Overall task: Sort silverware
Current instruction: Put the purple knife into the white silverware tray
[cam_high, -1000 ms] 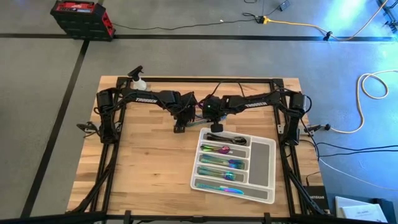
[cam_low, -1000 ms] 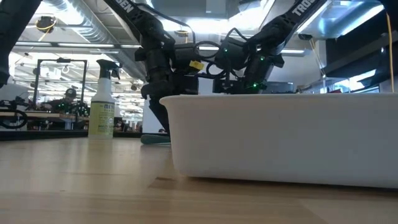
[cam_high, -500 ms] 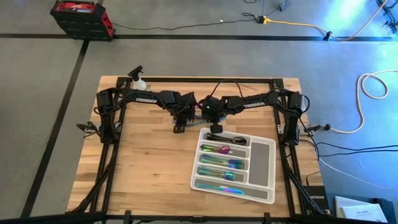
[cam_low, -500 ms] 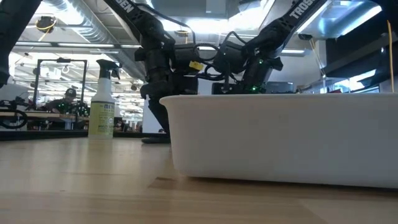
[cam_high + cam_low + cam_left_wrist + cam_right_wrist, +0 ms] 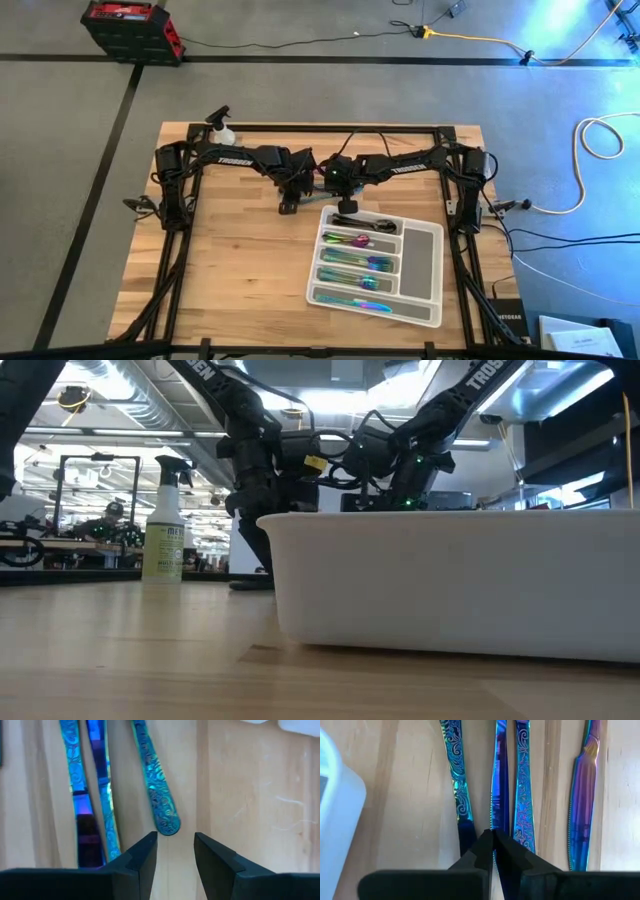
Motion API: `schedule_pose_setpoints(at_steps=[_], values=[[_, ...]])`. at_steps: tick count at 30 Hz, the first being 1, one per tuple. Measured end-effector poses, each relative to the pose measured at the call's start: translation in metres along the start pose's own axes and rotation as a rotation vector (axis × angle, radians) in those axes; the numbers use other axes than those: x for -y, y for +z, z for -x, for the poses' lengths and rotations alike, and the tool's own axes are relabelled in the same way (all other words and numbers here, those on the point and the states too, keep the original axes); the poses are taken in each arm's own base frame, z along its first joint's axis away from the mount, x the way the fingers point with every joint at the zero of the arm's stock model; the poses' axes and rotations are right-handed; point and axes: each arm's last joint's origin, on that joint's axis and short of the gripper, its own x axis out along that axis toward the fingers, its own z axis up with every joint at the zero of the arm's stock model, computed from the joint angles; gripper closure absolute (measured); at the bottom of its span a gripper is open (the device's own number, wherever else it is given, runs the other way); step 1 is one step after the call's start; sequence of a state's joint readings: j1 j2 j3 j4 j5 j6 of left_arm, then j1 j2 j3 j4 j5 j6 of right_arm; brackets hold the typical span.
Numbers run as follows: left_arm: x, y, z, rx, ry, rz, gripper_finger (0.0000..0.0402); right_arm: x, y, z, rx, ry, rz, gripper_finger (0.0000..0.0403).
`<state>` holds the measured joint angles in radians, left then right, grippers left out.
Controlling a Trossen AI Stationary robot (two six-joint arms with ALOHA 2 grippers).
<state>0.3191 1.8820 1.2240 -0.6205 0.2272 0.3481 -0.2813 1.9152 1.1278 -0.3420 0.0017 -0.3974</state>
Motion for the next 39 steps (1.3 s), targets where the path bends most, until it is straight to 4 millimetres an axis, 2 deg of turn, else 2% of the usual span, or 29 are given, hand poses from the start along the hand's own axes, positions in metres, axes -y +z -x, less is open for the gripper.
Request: schedule_pose_setpoints(at_steps=[5, 16, 26, 39], values=[[0.0008, 0.0003, -0.0001, 0.006, -0.017, -0.003, 0.0286, 0.0001, -0.0001, -0.0001, -0.002, -0.004, -0.001, 0.0403], [-0.0007, -0.0003, -0.0002, -0.023, 0.062, -0.012, 0.0286, 0.0000, -0.0004, -0.0004, 0.002, 0.010, -0.034, 0.0403], [0.0056, 0.0029, -0.0017, -0.084, 0.197, -0.210, 0.0286, -0.0005, -0.0010, -0.0006, -0.001, 0.018, -0.056, 0.0403], [0.0039, 0.0051, -0.0015, -0.073, 0.239, -0.220, 0.0286, -0.0023, -0.0012, -0.0016, 0.017, 0.097, -0.170, 0.0403]])
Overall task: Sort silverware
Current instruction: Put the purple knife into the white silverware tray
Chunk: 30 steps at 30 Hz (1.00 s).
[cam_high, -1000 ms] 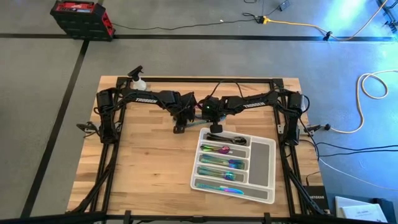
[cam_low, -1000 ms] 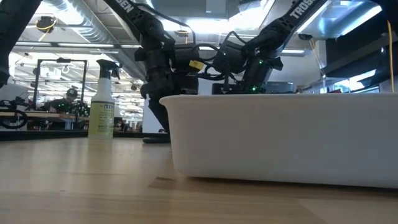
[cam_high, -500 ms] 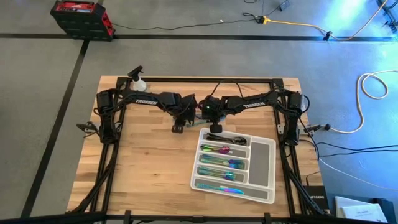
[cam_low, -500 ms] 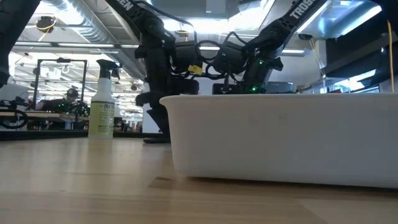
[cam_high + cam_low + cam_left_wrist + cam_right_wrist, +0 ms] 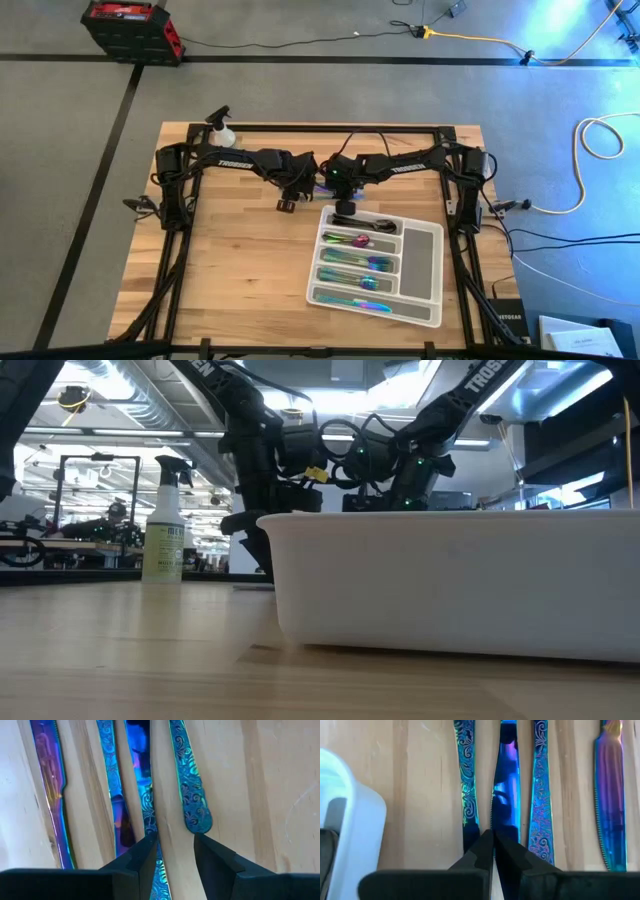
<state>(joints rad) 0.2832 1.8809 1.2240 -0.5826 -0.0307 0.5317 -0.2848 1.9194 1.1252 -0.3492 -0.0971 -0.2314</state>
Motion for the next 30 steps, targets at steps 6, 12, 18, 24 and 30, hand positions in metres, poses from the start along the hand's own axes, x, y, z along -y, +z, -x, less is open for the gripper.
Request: schedule_pose_setpoints(at_steps=[6, 12, 18, 24, 30], values=[[0.000, 0.000, 0.000, -0.004, 0.005, -0.001, 0.0286, 0.000, 0.000, 0.000, 0.000, 0.000, 0.000, 0.0403], [-0.001, -0.001, 0.000, -0.033, 0.054, -0.001, 0.0286, 0.000, 0.000, 0.000, -0.001, 0.001, 0.001, 0.0403], [-0.002, -0.001, 0.000, -0.028, 0.057, 0.000, 0.0286, -0.001, 0.001, 0.006, 0.002, 0.001, 0.002, 0.0403], [0.000, -0.004, -0.005, -0.028, 0.057, 0.001, 0.0286, -0.001, 0.006, 0.009, 0.001, 0.002, 0.004, 0.0403], [0.002, -0.008, -0.007, -0.054, 0.067, 0.001, 0.0286, 0.002, 0.020, 0.019, 0.031, -0.006, 0.013, 0.0403]])
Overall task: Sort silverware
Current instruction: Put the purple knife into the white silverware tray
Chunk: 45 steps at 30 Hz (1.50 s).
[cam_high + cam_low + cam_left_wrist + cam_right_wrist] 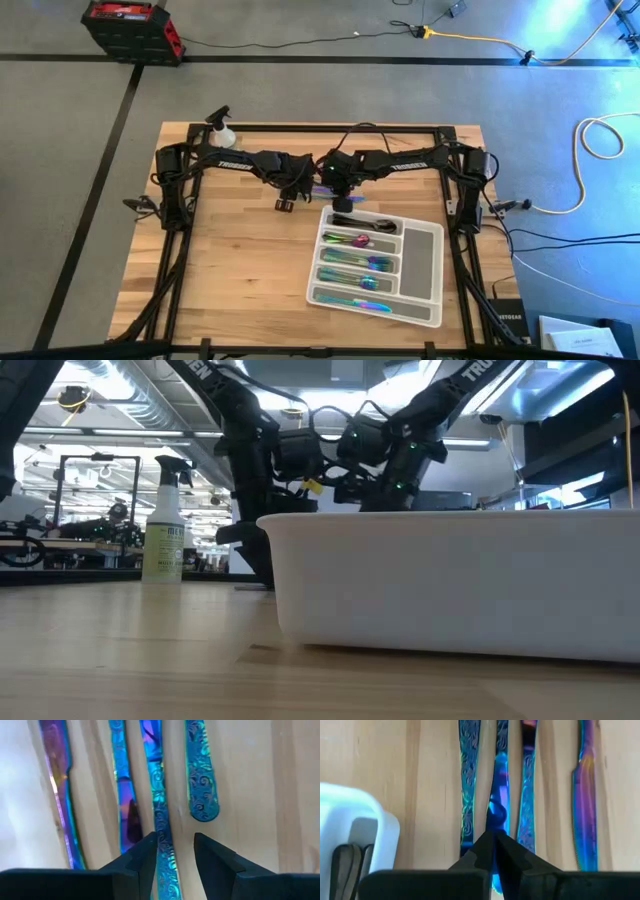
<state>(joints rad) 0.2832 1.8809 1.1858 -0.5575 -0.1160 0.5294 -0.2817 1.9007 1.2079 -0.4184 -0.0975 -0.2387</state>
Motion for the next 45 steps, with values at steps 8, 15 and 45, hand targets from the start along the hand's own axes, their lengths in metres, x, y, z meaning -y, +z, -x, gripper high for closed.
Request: schedule_pose_setpoints(at_steps=[8, 15, 45], values=[[-0.006, -0.001, -0.001, 0.014, 0.020, 0.017, 0.0286, 0.003, 0.009, 0.001, 0.062, -0.016, 0.008, 0.0401], [-0.013, -0.008, -0.007, 0.005, -0.011, 0.049, 0.0286, 0.015, 0.006, -0.009, 0.075, 0.040, -0.030, 0.0361], [-0.006, -0.008, -0.007, 0.000, -0.096, 0.078, 0.0359, 0.015, 0.004, -0.012, 0.067, 0.064, -0.015, 0.0297]])
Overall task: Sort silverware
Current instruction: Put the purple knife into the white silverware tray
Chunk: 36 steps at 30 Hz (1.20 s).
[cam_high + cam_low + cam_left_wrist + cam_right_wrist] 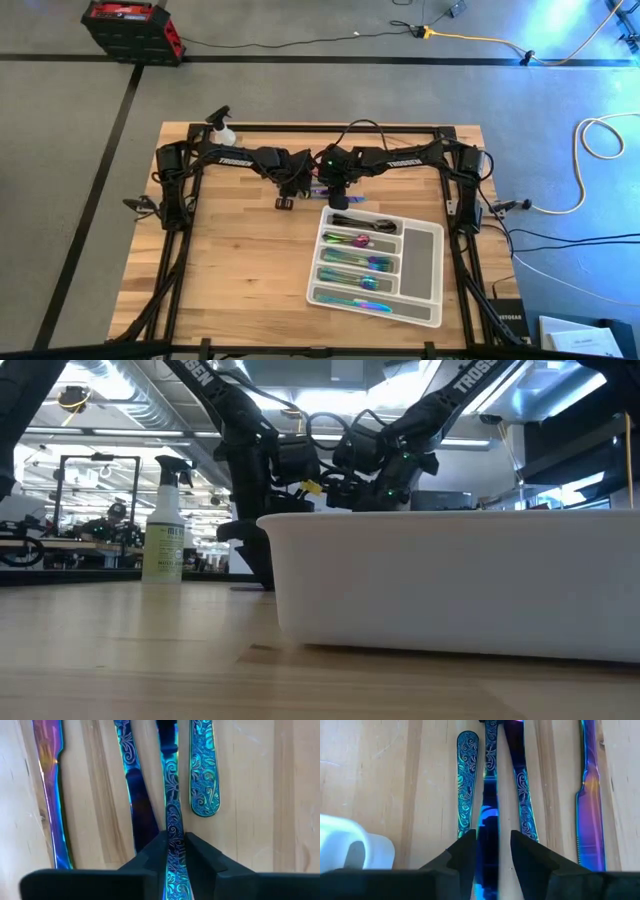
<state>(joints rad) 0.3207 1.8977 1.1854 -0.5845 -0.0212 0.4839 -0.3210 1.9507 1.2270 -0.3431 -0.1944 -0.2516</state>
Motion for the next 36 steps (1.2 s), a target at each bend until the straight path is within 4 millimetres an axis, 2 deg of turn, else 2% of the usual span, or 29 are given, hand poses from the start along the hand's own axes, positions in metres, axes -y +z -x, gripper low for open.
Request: schedule_pose_setpoints(at_steps=[5, 11, 23, 28, 36], values=[[0.0002, -0.0003, 0.0000, -0.002, -0.002, 0.000, 0.0368, 0.0000, 0.0002, 0.0000, 0.003, 0.001, 0.017, 0.0297], [0.0013, -0.0005, -0.0001, 0.005, -0.032, -0.003, 0.0370, -0.0008, 0.0004, 0.0000, 0.012, 0.029, 0.121, 0.0297], [0.0034, -0.0021, 0.0001, 0.001, -0.079, 0.012, 0.0371, -0.0010, 0.0004, -0.0002, 0.013, 0.032, 0.147, 0.0297], [0.0048, -0.0032, 0.0011, -0.008, -0.117, 0.044, 0.0371, -0.0017, 0.0003, -0.0004, 0.019, 0.050, 0.223, 0.0297], [0.0051, -0.0032, 0.0012, -0.005, -0.135, 0.093, 0.0371, -0.0019, 0.0003, -0.0004, 0.023, 0.057, 0.248, 0.0297]])
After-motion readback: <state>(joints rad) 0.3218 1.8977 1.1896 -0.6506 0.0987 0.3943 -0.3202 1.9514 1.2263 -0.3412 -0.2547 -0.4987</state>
